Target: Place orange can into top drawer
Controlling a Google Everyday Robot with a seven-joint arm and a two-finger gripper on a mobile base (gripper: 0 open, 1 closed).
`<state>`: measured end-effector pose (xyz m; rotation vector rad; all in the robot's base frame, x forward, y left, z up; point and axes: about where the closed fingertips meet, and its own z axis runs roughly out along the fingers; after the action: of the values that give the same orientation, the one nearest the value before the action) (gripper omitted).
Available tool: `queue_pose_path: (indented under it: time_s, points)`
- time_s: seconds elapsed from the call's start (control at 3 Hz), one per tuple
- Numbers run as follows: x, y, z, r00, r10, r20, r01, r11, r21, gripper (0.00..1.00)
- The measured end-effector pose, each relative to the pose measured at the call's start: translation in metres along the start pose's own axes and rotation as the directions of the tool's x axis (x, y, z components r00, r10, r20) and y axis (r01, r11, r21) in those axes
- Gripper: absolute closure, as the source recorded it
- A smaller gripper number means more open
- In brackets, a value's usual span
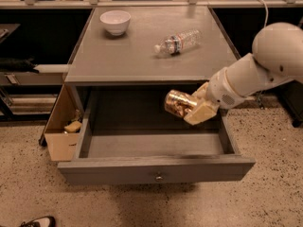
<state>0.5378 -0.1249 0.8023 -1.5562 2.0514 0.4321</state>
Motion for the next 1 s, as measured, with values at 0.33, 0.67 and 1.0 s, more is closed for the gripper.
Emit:
queue_pose_path:
  time_s: [0.33, 0.67, 1.0]
  points:
    - [0.021, 0.004, 0.04, 1.0, 0.013, -0.021, -0.014, 0.998, -0.062, 1.0]
    - [0.021, 0.004, 0.04, 1.0, 0.012, -0.021, -0.014, 0.998, -0.062, 1.0]
    - [0.045, -0.011, 0.085, 0.997, -0.002, -0.081, -0.005, 0.9962, -0.087, 1.0]
